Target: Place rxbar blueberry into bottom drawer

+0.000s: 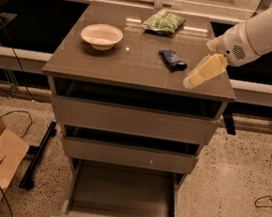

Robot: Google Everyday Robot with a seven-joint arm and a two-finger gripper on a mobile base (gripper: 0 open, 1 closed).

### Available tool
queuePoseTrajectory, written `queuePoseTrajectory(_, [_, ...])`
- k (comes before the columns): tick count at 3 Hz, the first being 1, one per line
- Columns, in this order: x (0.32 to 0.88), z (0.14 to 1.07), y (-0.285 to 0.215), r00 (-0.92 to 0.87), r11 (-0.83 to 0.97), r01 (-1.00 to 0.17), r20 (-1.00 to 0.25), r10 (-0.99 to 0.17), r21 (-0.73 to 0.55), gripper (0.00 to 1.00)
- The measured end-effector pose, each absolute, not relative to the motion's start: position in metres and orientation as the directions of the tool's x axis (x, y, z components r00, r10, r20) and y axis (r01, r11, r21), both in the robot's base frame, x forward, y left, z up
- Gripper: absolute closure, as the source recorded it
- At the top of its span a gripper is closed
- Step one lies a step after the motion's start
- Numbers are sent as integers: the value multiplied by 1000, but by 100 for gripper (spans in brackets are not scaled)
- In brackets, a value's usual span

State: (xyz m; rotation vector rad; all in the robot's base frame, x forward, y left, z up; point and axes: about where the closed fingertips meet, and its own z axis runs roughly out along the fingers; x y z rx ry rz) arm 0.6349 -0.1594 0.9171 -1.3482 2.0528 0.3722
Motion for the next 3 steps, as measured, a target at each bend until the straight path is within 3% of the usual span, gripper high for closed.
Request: queuePoseTrajectory(3, [706, 893, -114, -232, 534, -840, -823, -519, -100, 0])
